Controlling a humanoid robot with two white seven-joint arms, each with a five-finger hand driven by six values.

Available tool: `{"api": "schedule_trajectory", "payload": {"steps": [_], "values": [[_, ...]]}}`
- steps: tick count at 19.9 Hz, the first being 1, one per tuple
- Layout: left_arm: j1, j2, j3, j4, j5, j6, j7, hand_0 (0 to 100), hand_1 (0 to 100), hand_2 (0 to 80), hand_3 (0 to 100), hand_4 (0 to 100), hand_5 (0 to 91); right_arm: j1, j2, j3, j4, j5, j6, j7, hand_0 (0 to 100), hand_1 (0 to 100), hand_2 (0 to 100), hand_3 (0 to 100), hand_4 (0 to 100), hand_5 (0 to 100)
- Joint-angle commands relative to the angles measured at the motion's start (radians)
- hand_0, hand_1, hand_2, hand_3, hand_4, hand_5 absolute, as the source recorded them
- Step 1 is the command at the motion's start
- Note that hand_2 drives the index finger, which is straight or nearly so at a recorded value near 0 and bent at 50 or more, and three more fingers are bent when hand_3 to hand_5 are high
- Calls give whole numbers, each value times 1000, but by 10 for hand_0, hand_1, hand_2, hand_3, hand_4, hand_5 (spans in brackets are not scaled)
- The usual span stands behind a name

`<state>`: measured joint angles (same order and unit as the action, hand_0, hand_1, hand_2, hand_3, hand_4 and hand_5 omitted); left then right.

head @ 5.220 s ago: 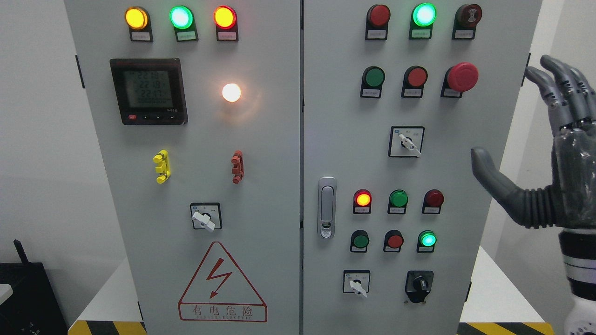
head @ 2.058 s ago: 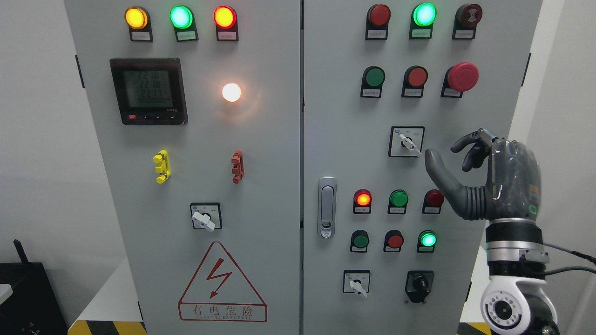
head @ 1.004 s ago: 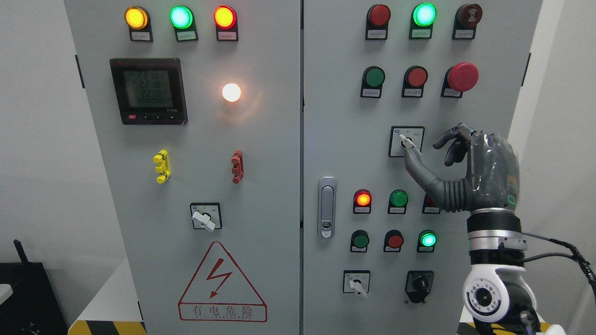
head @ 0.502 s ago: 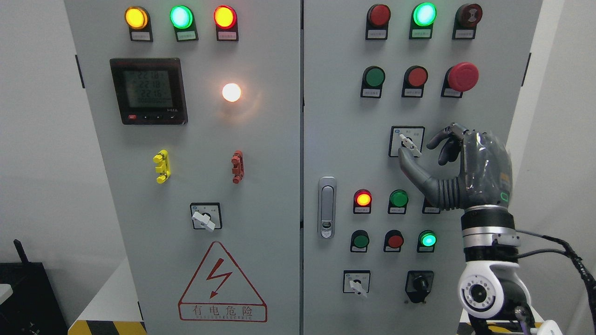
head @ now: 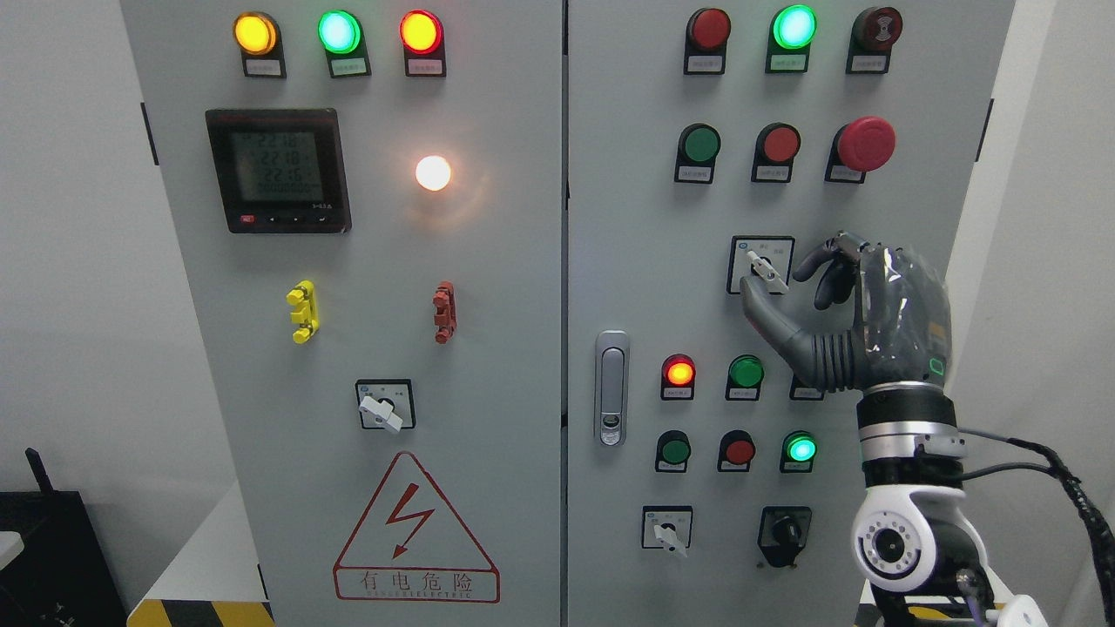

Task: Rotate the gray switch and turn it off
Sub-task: 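Pinch the rotary switch knob between right thumb and fingers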

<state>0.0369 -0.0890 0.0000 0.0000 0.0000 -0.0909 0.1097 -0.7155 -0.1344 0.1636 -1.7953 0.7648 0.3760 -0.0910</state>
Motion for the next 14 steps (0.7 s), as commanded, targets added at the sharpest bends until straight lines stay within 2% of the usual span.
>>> {"api": "schedule_trajectory", "payload": {"steps": [1,14], "values": [[0,0,32,23,-8,0,1,120,389,0,0,0,0,-10,2,5,10,1,1,0,153,407,615,889,864,1000],[0,0,32,23,-8,0,1,120,389,0,0,0,0,-13,2,16,13,2,3,0,162,398,627,897,866,1000]]}}
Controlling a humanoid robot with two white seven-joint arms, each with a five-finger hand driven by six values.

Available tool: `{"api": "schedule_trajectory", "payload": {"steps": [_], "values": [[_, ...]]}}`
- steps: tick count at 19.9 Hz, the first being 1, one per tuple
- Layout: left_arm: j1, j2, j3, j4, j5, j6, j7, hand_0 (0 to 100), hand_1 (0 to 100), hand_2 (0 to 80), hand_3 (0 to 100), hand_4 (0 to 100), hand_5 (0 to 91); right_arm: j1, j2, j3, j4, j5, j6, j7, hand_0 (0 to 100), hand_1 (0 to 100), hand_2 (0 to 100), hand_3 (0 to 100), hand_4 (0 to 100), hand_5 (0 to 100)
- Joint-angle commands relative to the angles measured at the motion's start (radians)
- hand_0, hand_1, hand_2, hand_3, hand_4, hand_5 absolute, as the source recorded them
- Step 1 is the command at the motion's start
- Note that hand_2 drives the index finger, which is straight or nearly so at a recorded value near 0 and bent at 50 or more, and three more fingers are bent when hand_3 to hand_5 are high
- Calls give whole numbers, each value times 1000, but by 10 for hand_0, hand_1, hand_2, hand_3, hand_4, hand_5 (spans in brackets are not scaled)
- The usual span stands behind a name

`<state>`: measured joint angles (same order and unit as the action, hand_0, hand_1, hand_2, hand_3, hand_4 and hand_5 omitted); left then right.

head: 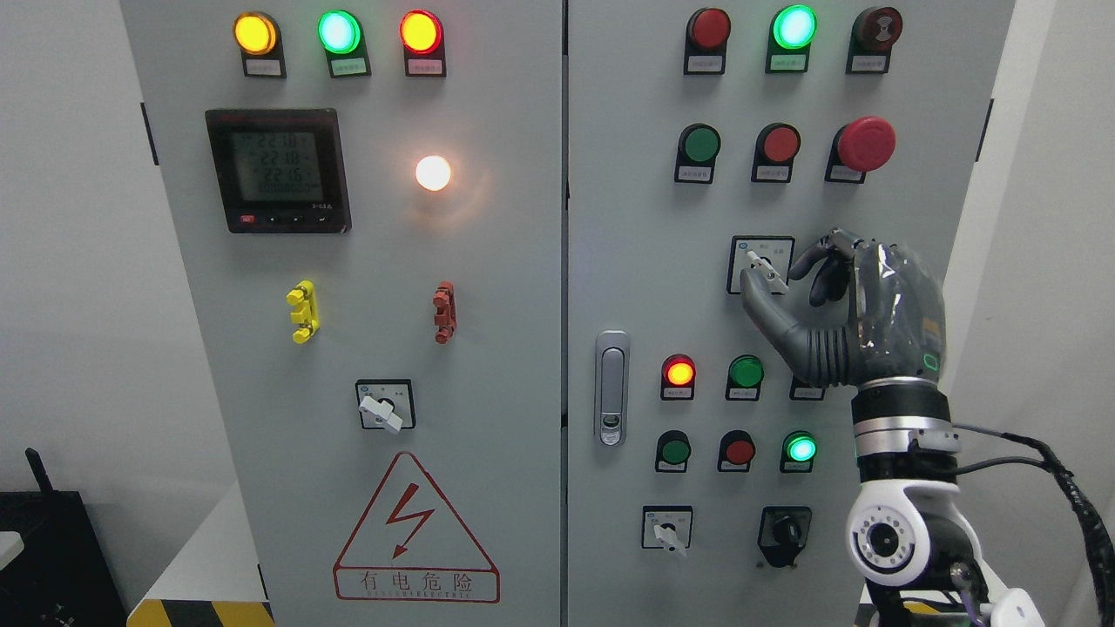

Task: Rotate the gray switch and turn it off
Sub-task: 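Pinch the rotary switch knob between right thumb and fingers, then rotate the right hand to turn the switch knob counterclockwise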

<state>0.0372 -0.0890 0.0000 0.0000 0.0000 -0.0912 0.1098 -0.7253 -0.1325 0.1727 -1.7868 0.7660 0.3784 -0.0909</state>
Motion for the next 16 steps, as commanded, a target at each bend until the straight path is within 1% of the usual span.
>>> {"api": "schedule_trajectory", "payload": {"steps": [1,13,16], "values": [[0,0,32,23,-8,1,-1,120,389,0,0,0,0,-6,1,10,4,1,2,0,162,398,627,897,867,1000],[0,0,32,23,-8,1,-1,120,389,0,0,0,0,-14,2,11,20,1,2,2,147,434,639,904,867,1000],[0,0,32,23,-8,1,-1,120,389,0,0,0,0,-22,4,19,21,1,22,0,149,453,642,907,869,1000]]}}
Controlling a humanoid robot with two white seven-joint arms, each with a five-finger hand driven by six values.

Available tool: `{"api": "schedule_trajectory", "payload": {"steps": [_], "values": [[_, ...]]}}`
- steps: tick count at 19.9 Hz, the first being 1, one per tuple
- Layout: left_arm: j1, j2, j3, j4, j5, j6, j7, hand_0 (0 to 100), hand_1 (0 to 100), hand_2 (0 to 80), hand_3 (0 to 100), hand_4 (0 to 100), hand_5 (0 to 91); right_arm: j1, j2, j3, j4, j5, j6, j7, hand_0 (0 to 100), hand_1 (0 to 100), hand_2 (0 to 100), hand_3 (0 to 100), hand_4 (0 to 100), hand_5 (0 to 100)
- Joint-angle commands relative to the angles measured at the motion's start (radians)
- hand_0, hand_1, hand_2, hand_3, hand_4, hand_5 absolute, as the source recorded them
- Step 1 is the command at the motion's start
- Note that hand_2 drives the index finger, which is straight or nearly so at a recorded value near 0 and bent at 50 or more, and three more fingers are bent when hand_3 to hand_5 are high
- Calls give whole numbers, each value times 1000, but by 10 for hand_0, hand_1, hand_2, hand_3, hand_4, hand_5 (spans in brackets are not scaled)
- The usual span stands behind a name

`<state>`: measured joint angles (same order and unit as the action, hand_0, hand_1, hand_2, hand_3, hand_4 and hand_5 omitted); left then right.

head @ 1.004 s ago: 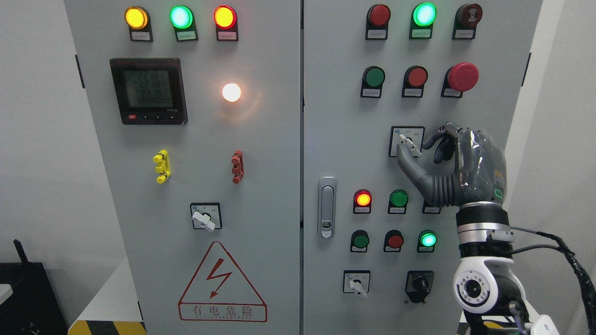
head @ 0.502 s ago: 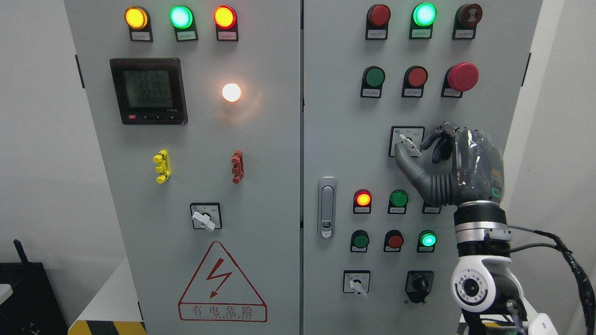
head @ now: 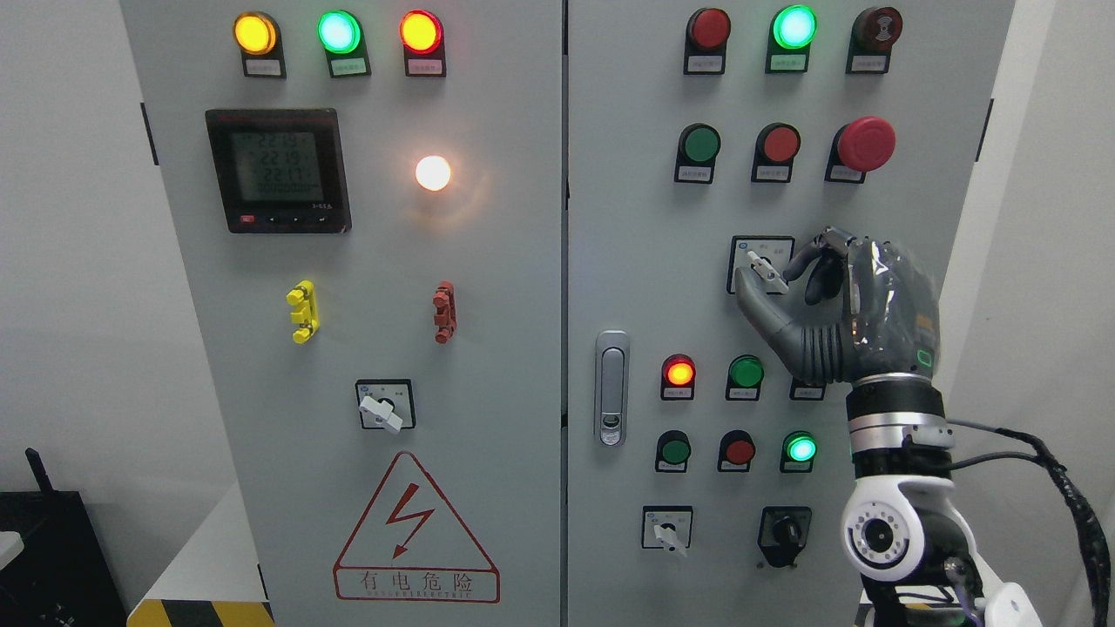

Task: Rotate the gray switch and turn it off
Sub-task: 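Rotate the right hand to turn the switch knob counterclockwise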

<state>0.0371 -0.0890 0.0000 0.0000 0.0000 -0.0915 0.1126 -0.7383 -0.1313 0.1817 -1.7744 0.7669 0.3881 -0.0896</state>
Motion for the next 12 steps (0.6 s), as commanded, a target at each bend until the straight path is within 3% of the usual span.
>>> {"api": "schedule_trajectory", "payload": {"steps": [1,12], "values": [[0,0,31,23,-8,1,-4,120,389,0,0,0,0,-12,2,15,9,-1,14,1,159,452,643,907,869,1000],[0,0,32,23,-8,1,-2,120,389,0,0,0,0,-12,2,18,10,0,17,-1,197,442,687,931,883,1000]]}}
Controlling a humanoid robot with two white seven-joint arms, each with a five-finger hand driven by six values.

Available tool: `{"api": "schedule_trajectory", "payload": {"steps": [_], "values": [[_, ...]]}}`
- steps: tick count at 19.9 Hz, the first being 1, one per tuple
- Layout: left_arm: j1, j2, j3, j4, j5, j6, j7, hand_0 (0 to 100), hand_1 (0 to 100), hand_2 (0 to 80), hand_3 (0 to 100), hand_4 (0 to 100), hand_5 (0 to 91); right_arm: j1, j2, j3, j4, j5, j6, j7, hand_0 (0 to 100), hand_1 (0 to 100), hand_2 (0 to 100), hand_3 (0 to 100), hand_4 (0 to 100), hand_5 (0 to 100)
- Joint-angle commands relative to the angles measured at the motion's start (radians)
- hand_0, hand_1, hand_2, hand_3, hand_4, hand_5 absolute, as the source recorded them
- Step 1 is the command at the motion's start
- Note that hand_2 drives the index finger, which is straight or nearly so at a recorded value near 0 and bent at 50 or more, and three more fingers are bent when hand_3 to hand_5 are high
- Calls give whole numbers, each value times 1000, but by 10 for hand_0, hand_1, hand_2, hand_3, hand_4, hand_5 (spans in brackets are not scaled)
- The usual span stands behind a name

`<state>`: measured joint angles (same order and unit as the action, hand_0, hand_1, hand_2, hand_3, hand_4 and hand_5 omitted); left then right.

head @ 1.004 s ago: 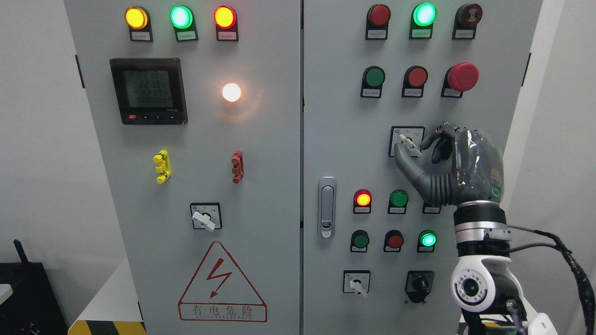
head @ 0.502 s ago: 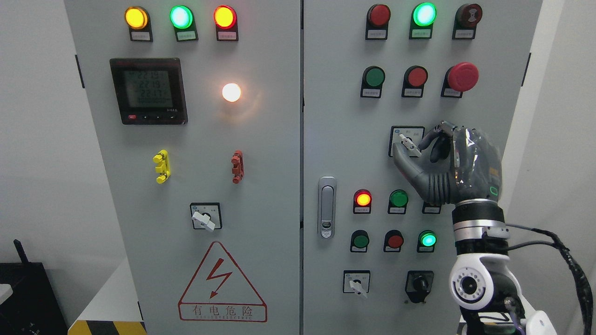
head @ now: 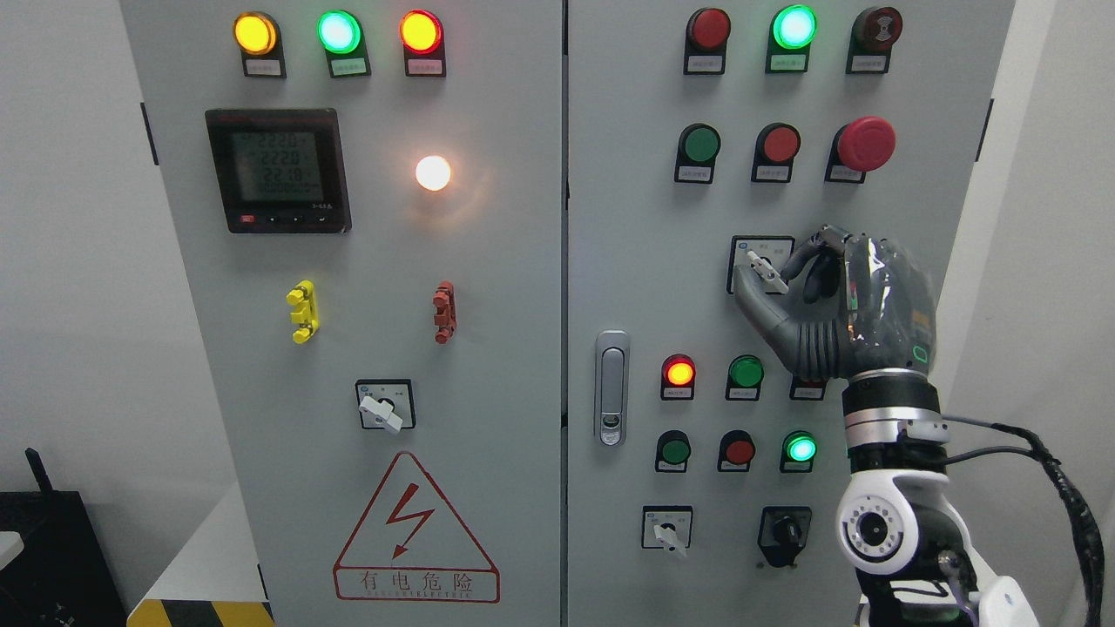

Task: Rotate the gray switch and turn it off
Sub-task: 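Rotate the right hand to turn the switch knob counterclockwise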

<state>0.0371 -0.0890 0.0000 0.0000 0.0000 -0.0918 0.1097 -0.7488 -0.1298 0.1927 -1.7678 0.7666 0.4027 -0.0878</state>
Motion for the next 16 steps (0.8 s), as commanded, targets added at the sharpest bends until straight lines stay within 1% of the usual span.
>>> {"api": "schedule_trajectory", "payload": {"steps": [1,6,12,16], "values": [[0,0,32,23,-8,1,-1,120,389,0,0,0,0,-1,1,5,4,0,5,-3,199,441,691,934,884,1000],[0,0,32,23,-8,1,-1,120,389,0,0,0,0,-1,1,7,4,-1,7,-3,232,432,715,956,892,1000],[0,0,32,23,-8,1,1,120,389,0,0,0,0,-1,1,7,4,-3,7,-3,302,417,711,965,898,1000],[0,0,32,23,-8,1,-1,120,389,0,0,0,0,-1,2,8,4,-3,7,-3,329,417,709,970,901,1000]]}}
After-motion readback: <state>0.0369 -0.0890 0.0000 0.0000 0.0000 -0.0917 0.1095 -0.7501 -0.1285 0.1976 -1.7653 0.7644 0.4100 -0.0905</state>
